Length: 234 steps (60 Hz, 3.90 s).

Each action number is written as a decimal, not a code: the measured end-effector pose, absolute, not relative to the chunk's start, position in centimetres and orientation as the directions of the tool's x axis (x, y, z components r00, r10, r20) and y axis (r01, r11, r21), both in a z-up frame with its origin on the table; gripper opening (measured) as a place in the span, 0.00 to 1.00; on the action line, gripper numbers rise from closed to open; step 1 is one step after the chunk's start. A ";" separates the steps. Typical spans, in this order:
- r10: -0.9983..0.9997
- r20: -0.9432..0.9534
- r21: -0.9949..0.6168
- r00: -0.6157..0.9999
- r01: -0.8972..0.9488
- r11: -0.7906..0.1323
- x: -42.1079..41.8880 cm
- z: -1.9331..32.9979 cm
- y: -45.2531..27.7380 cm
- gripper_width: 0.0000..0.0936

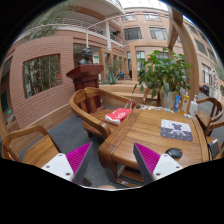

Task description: Arrange mouse

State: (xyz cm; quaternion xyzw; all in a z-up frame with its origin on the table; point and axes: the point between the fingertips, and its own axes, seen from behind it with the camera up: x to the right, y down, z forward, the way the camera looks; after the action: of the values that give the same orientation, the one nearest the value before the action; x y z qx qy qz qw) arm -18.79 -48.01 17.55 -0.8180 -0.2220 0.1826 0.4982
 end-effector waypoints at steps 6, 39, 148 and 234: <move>0.516 -0.084 -0.876 0.853 0.184 -0.447 -17.5 15.6 -47.9 0.90; 0.197 -0.045 -0.758 0.979 0.095 -0.646 -1.5 -0.3 -38.6 0.91; 0.109 -0.016 -0.906 0.994 0.031 -0.423 3.8 12.0 -4.3 0.37; 0.037 0.043 -0.879 0.998 0.055 -0.473 2.5 16.0 -29.0 0.91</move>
State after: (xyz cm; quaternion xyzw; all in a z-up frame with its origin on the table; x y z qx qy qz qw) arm 2.54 -29.03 15.97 -0.8581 -0.0270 -0.0088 0.5127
